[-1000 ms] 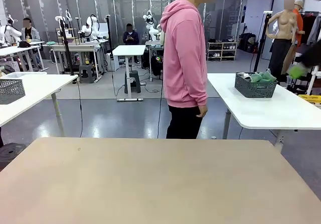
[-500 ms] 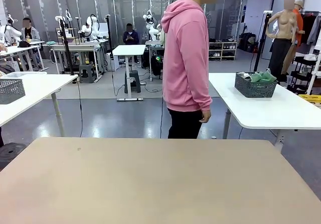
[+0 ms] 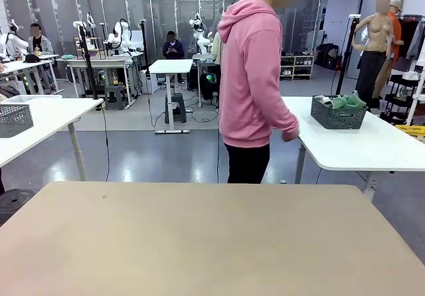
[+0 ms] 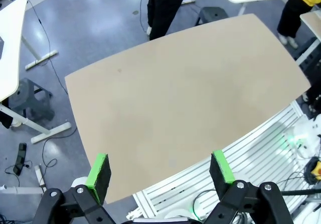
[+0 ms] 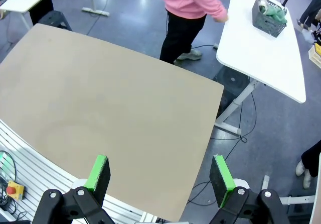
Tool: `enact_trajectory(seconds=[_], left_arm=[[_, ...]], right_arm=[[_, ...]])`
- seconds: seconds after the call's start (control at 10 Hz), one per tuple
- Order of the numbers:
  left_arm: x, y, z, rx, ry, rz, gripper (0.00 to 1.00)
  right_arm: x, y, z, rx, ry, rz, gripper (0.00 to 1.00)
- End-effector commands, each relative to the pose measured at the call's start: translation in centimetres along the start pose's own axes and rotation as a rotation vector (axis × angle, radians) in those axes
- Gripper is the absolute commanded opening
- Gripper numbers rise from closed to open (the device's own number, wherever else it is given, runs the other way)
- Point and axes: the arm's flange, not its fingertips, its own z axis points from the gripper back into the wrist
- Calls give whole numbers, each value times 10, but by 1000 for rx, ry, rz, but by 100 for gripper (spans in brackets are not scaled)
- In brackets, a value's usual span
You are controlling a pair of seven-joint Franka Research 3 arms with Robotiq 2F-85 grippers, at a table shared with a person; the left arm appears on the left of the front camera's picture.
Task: Fold the towels and place them in the basket.
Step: When a person lays out a Towel with hook on the table, fold it in half twice.
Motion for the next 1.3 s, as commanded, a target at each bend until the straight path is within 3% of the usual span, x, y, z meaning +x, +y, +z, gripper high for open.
enact_trajectory(seconds=[0.0, 1.2], left_arm=[[4, -2, 4, -2, 5, -4, 100], [4, -2, 4, -2, 5, -4, 100]], right_arm=[[1, 1, 2, 5, 11, 3, 100], [1, 1, 2, 5, 11, 3, 100]])
